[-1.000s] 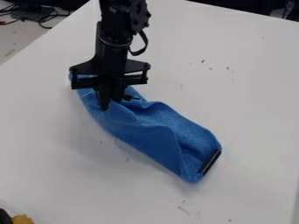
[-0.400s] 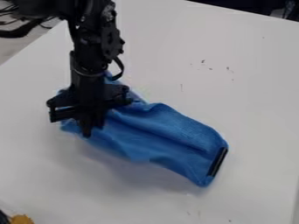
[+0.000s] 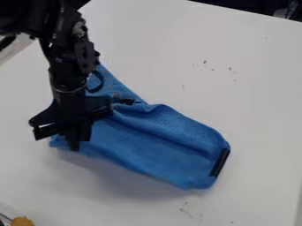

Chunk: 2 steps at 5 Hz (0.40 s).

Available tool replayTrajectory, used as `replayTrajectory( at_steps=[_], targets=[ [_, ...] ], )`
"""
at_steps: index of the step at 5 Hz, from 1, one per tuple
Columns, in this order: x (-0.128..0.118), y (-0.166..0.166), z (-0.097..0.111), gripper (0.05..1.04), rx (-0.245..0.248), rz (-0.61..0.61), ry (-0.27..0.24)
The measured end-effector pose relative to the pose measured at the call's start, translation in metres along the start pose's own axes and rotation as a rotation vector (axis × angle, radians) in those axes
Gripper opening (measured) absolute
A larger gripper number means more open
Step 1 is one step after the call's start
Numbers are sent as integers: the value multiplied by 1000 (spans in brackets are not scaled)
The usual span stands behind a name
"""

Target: Unfold the center fabric to the bottom left

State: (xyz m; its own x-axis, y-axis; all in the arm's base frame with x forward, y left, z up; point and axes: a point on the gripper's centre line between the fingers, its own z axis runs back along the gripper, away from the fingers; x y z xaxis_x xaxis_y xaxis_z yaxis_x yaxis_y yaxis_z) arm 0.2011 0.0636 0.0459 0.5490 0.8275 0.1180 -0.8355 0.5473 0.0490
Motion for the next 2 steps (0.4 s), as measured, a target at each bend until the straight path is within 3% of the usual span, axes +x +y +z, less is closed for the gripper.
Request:
replayTrajectory(
  at_steps=[1,2],
  targets=[
    [3,16,-3,87,-25,13,28],
    [0,20,-2,123,-20,2,24]
  ],
)
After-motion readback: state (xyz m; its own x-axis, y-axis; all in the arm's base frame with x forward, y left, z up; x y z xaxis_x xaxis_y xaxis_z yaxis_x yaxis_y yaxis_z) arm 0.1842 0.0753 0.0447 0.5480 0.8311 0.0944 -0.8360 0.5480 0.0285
